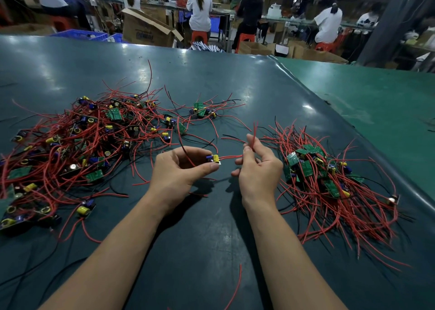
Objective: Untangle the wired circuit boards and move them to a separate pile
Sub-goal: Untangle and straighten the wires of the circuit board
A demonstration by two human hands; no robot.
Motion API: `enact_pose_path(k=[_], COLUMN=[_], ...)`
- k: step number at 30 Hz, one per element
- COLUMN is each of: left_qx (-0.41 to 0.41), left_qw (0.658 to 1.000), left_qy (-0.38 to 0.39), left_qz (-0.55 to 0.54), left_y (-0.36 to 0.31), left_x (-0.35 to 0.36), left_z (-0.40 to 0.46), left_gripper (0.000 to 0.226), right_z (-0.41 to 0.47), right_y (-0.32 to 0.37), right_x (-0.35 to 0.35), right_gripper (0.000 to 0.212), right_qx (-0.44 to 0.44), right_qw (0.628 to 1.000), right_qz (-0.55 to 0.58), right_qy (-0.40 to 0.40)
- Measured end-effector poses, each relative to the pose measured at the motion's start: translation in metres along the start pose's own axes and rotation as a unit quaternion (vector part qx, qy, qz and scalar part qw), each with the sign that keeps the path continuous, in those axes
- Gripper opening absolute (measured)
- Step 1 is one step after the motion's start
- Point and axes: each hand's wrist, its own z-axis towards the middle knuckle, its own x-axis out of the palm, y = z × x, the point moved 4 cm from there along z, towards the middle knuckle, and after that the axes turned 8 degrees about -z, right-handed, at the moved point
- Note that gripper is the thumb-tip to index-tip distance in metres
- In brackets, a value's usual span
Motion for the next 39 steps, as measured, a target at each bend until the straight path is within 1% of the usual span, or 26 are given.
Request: enact_pose_path(k=[2, 4, 6, 8, 11, 14, 17, 19, 21, 22, 23, 24, 27, 32, 35, 37, 39], left_qx=[-0.001, 0.000, -0.003, -0.006, -0.005, -0.004, -0.007, -0.008, -0.007, -0.008, -0.009, -0.010, -0.015, -0.010, -0.010, -0.007, -0.005], left_qw=[1.000, 1.000, 1.000, 1.000, 1.000, 1.000, 1.000, 1.000, 1.000, 1.000, 0.999, 0.999, 0.999, 1.000, 1.000, 1.000, 1.000], left_qy=[-0.001, -0.004, -0.006, -0.003, 0.007, 0.011, 0.003, 0.002, -0.003, -0.009, -0.015, -0.020, -0.020, -0.004, -0.002, 0.000, 0.007], left_qz=[-0.001, -0.004, -0.008, -0.012, -0.008, -0.004, -0.009, -0.013, -0.018, -0.025, -0.034, -0.041, -0.046, -0.028, -0.029, -0.024, -0.018], left_y=[-0.001, -0.002, -0.002, -0.002, -0.002, -0.001, -0.001, -0.002, -0.002, -0.003, -0.003, -0.003, -0.004, -0.006, -0.006, -0.006, -0.006], left_x=[0.000, -0.001, -0.002, -0.002, 0.000, 0.001, -0.001, -0.001, 0.000, 0.000, -0.001, -0.001, -0.001, 0.001, 0.001, 0.002, 0.003], left_z=[0.000, 0.000, 0.000, 0.000, -0.001, -0.002, -0.001, -0.002, -0.002, -0.002, -0.001, -0.001, -0.001, -0.004, -0.005, -0.005, -0.006], left_gripper=[0.032, 0.031, 0.030, 0.031, 0.033, 0.034, 0.033, 0.032, 0.030, 0.029, 0.027, 0.026, 0.026, 0.029, 0.029, 0.030, 0.030], right_z=[0.000, 0.002, 0.003, 0.004, 0.004, 0.003, 0.001, -0.001, -0.004, -0.005, -0.005, -0.004, 0.002, 0.009, 0.010, 0.011, 0.010], right_y=[0.001, 0.000, -0.002, -0.003, 0.002, 0.005, 0.006, 0.006, 0.007, 0.007, 0.007, 0.007, 0.006, 0.003, 0.001, 0.000, 0.003], right_x=[-0.001, -0.003, -0.006, -0.008, -0.009, -0.011, -0.009, -0.005, -0.001, 0.001, 0.001, 0.000, -0.009, -0.022, -0.025, -0.027, -0.029], right_gripper=[0.022, 0.017, 0.020, 0.022, 0.018, 0.021, 0.023, 0.016, 0.005, 0.005, 0.010, 0.016, 0.026, 0.023, 0.015, 0.019, 0.021], right_qx=[-0.006, 0.015, 0.047, 0.058, 0.027, -0.006, 0.018, 0.043, 0.052, 0.048, 0.041, 0.034, 0.023, 0.023, 0.037, 0.042, 0.023], right_qw=[1.000, 0.999, 0.997, 0.996, 0.997, 0.997, 0.997, 0.995, 0.993, 0.992, 0.992, 0.993, 0.997, 0.992, 0.988, 0.987, 0.989], right_qz=[-0.003, 0.021, 0.050, 0.059, 0.035, 0.025, 0.069, 0.091, 0.087, 0.084, 0.081, 0.078, 0.068, 0.079, 0.094, 0.094, 0.064], right_qy=[-0.006, -0.020, -0.033, -0.046, -0.060, -0.073, -0.041, 0.008, 0.064, 0.084, 0.091, 0.081, 0.007, -0.093, -0.120, -0.126, -0.132])
